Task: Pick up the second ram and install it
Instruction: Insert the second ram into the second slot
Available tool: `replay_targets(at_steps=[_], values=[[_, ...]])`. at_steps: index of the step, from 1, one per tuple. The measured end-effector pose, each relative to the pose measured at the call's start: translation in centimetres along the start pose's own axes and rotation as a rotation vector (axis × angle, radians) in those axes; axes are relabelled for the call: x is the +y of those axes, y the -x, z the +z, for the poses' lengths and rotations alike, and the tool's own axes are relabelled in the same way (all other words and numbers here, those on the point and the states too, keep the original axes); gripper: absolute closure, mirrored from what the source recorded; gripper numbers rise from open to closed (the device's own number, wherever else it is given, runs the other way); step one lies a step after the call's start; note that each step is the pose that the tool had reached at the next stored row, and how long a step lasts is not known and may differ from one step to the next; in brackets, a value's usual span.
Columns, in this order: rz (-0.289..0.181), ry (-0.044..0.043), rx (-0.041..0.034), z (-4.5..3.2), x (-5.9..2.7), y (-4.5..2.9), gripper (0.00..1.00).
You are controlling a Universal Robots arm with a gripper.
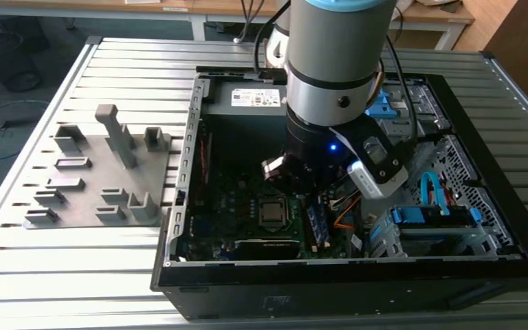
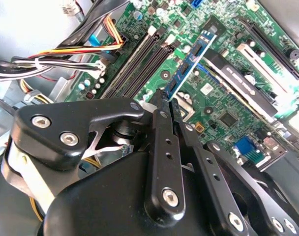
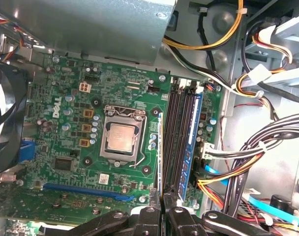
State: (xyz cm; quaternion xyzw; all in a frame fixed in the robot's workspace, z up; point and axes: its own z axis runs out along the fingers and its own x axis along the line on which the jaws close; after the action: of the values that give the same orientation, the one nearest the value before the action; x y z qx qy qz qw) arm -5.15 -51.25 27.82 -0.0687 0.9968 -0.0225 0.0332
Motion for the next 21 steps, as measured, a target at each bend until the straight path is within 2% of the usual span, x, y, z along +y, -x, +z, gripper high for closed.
replay_targets(at_steps=[17, 19, 21], values=[[0.066, -0.0047, 0.0033, 0.0, 0.0, 0.0, 0.86], [0.076, -0.0031, 0.0037, 0.0, 0.0, 0.0, 0.86], [0.085, 0.0038, 0.0033, 0.0, 0.0, 0.0, 0.86]])
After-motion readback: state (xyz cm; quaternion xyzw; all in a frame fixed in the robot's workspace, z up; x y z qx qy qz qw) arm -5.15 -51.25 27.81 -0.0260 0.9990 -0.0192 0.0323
